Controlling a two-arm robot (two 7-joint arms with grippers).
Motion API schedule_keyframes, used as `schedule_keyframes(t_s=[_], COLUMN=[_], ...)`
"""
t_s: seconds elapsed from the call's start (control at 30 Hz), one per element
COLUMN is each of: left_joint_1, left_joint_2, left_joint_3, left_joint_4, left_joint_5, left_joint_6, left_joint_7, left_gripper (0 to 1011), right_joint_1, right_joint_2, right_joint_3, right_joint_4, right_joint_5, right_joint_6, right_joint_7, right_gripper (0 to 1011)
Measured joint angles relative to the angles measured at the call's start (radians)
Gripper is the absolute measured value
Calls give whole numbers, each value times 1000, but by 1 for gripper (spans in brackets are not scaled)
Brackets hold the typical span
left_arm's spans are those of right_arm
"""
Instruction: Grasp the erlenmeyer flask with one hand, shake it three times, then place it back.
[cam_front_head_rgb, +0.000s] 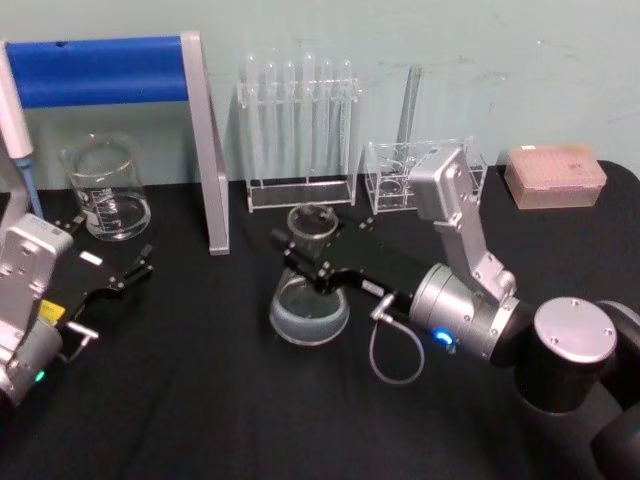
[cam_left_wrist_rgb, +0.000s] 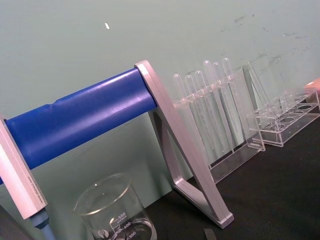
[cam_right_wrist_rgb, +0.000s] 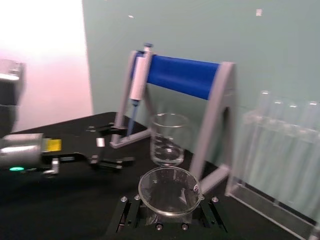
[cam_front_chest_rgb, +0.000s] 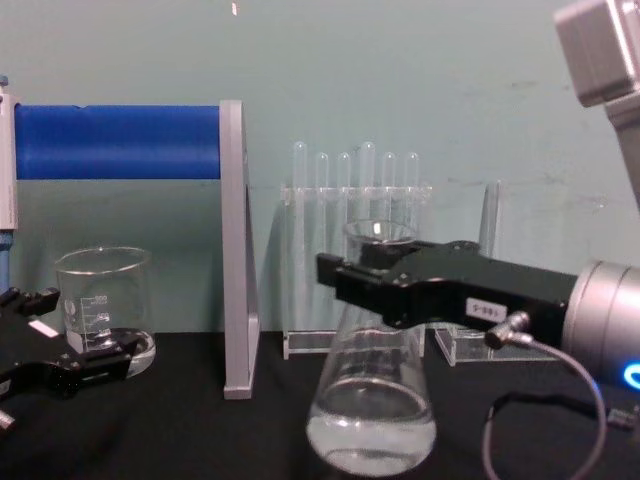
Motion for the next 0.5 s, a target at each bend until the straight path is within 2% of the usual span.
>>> schedule_keyframes(t_s=[0.17,0.5], left_joint_1=[0,0], left_joint_2=[0,0], left_joint_3=[0,0], left_joint_4=[0,0], left_joint_5=[0,0], left_joint_6=[0,0], left_joint_7=[0,0], left_gripper=[1001,1001], right_joint_1=[12,36], right_joint_2=[-1,-10], right_joint_3=[25,115], right_joint_4=[26,94], right_joint_5=[-12,-56], right_joint_6=[-6,-18], right_joint_7=[-37,-135], right_gripper=[449,449])
